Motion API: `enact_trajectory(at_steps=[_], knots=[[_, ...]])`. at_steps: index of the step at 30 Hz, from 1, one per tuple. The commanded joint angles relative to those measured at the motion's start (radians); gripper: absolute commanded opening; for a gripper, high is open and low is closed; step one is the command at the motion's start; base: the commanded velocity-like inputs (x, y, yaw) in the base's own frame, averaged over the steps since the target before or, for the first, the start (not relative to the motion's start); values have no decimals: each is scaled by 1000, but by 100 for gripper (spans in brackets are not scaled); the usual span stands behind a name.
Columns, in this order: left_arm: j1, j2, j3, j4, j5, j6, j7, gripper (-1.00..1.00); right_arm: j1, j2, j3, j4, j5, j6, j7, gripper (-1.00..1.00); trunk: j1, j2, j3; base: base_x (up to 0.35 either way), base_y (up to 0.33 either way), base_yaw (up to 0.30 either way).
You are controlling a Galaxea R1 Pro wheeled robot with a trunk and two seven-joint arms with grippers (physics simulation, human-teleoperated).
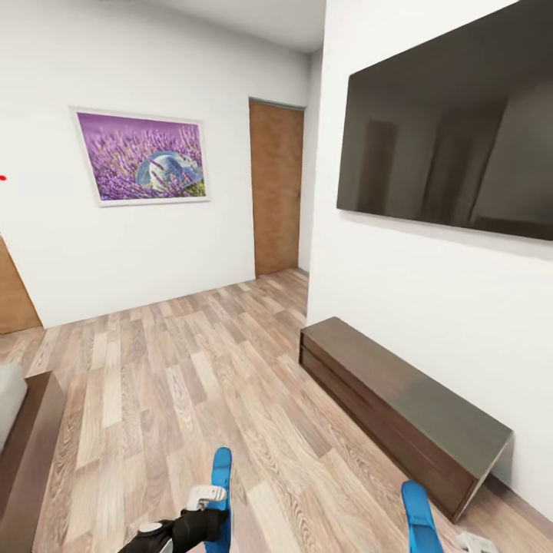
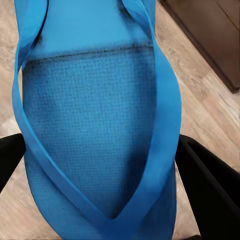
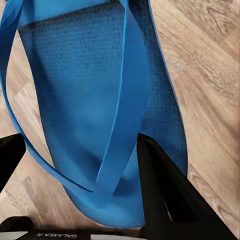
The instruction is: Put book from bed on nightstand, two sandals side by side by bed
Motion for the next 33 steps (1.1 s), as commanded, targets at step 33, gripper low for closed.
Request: enact_trajectory(at_steps=[33], knots=[[-1, -33, 0, 60, 9, -97, 115, -100, 0, 11, -7, 8, 2, 11, 148, -100, 1, -1, 4, 312, -1, 292]])
